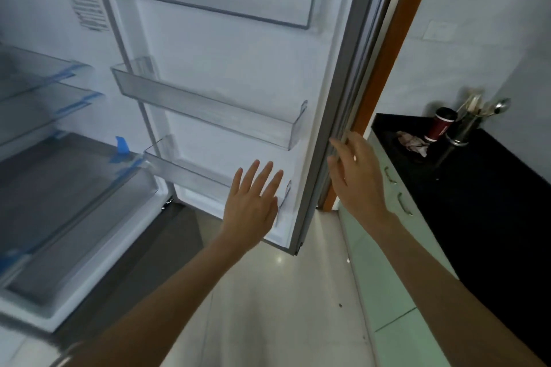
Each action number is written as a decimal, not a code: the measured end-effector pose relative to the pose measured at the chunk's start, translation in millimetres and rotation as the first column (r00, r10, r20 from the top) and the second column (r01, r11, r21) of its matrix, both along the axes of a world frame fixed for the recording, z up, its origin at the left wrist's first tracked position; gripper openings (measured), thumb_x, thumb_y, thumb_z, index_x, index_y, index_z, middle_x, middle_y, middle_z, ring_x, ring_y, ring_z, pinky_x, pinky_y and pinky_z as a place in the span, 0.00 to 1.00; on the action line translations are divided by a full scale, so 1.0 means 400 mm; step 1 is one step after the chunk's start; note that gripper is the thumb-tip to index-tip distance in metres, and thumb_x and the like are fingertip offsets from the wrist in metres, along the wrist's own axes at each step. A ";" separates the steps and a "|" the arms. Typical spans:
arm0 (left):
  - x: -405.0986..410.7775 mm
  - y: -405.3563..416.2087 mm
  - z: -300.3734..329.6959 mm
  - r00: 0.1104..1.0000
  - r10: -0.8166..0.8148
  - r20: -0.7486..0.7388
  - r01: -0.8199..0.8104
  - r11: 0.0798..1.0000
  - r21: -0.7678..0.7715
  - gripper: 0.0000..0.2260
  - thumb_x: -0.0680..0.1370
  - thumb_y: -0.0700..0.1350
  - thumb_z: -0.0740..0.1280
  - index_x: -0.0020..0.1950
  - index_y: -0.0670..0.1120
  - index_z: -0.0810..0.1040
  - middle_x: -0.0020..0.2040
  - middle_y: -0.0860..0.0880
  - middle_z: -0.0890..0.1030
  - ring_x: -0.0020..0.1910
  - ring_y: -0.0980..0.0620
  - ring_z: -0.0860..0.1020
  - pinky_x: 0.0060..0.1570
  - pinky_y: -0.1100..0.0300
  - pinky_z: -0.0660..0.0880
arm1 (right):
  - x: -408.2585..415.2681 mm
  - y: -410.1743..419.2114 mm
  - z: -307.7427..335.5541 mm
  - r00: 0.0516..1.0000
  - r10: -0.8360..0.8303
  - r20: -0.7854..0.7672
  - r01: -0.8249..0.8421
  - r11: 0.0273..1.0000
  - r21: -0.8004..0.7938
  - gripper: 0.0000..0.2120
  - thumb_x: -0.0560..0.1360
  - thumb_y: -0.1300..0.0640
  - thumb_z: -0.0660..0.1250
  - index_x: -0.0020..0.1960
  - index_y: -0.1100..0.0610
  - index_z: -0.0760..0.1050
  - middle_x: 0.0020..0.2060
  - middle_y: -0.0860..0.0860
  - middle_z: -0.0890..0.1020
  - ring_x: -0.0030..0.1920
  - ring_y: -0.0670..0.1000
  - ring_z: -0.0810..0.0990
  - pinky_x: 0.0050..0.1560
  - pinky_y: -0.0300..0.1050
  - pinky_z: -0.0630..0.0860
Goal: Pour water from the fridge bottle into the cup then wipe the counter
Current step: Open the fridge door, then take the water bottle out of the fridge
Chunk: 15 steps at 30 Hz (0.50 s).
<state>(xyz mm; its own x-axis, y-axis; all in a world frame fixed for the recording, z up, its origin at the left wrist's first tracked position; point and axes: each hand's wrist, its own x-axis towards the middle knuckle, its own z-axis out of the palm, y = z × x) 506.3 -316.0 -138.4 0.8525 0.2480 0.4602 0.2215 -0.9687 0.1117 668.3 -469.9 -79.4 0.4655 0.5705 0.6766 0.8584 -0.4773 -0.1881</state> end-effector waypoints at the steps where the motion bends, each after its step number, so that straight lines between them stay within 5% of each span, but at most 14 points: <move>1: -0.027 0.019 -0.007 1.000 0.031 -0.002 -0.031 1.000 -0.002 0.23 0.83 0.53 0.46 0.73 0.46 0.66 0.73 0.42 0.69 0.73 0.39 0.65 0.69 0.36 0.64 | -0.016 0.002 -0.022 1.000 0.024 0.011 -0.023 0.999 -0.029 0.17 0.82 0.52 0.56 0.64 0.61 0.75 0.63 0.60 0.75 0.65 0.58 0.72 0.63 0.55 0.73; 7: -0.194 0.138 -0.042 0.959 0.280 -0.038 -0.278 0.960 0.041 0.21 0.80 0.48 0.61 0.71 0.43 0.70 0.71 0.40 0.71 0.72 0.37 0.67 0.70 0.39 0.58 | -0.130 0.083 -0.119 0.988 0.126 -0.085 -0.138 0.978 -0.157 0.22 0.81 0.47 0.54 0.62 0.59 0.77 0.61 0.58 0.79 0.63 0.59 0.76 0.61 0.57 0.75; 15: -0.427 0.300 -0.057 0.853 0.508 -0.122 -0.514 0.858 -0.016 0.21 0.73 0.43 0.71 0.65 0.40 0.75 0.65 0.38 0.76 0.64 0.35 0.74 0.63 0.35 0.70 | -0.305 0.354 -0.187 0.942 0.288 -0.170 -0.322 0.919 -0.229 0.25 0.81 0.44 0.50 0.62 0.60 0.77 0.61 0.59 0.79 0.63 0.60 0.77 0.62 0.54 0.74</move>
